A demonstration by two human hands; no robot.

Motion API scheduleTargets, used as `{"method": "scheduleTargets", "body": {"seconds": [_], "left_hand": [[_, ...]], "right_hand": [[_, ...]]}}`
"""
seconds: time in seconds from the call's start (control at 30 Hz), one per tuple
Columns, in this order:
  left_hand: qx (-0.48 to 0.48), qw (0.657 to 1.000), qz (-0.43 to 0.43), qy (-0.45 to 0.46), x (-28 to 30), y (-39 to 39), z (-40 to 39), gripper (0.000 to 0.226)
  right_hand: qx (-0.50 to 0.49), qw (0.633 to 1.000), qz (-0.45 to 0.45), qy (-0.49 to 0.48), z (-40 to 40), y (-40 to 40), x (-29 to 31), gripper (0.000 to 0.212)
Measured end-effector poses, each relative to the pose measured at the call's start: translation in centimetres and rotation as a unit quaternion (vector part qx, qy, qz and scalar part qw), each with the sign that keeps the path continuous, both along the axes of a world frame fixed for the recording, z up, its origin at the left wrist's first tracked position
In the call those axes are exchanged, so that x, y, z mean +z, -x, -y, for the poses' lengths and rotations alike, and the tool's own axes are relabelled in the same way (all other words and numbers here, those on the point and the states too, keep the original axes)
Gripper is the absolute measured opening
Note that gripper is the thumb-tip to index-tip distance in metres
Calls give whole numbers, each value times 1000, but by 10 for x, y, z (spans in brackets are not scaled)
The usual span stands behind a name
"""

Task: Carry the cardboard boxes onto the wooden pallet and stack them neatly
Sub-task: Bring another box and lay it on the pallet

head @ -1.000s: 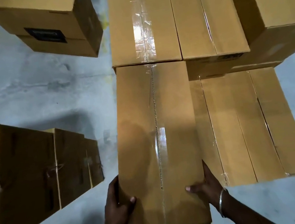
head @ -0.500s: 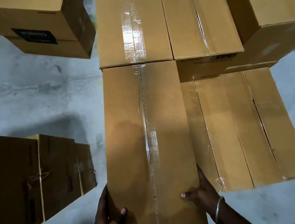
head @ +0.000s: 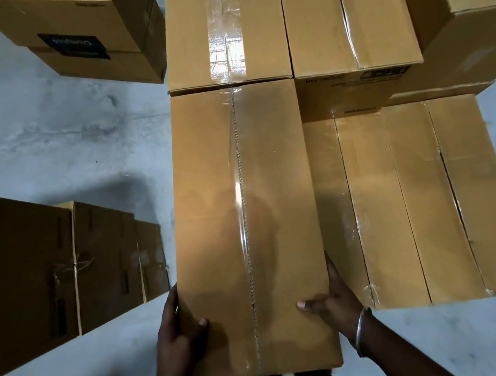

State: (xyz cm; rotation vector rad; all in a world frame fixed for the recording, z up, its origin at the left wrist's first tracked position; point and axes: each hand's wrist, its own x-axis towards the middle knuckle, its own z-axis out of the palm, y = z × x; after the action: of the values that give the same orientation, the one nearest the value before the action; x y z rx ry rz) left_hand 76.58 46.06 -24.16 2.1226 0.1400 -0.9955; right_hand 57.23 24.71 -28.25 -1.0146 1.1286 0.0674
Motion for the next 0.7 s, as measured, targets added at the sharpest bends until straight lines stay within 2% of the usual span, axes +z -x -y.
{"method": "scheduleTargets", "body": {"seconds": [0.17, 0.3, 0.43, 0.7], "left_hand": [[-20, 1000, -12, -7, -6, 3, -3, 82], [-105, 991, 47, -68, 6, 11, 0, 77], [-119, 984, 45, -126, 19, 20, -9, 66], [-56, 993, 5, -103, 53, 55, -56, 71]], "right_hand": [[27, 999, 21, 7, 5, 4, -4, 122], [31, 998, 11, 62, 0, 8, 4, 98], [32, 988, -50, 142, -21, 10, 26, 82], [79, 961, -182, 194, -46, -4, 72, 64]]}}
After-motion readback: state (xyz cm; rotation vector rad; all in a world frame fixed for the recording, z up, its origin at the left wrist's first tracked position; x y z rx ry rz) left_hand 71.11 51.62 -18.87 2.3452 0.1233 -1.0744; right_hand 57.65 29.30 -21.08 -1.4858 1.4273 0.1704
